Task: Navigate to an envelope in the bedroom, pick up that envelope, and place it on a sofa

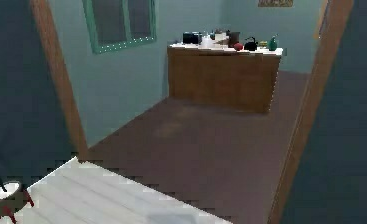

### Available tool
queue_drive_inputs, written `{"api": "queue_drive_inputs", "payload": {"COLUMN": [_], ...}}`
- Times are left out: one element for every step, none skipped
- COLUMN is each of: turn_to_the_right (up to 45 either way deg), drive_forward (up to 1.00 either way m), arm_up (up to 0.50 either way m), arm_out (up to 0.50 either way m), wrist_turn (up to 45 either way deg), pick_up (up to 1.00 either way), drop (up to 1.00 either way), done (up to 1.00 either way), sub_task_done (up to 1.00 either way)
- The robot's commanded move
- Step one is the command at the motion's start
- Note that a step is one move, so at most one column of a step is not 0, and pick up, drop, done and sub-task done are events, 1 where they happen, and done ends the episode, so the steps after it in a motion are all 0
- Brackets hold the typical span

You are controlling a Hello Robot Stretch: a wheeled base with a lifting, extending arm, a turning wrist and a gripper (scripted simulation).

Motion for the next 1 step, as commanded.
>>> {"api": "queue_drive_inputs", "payload": {"turn_to_the_right": [0.0], "drive_forward": [0.85], "arm_up": [0.0], "arm_out": [0.0], "wrist_turn": [0.0], "pick_up": [0.0], "drop": [0.0], "done": [0.0], "sub_task_done": [0.0]}}
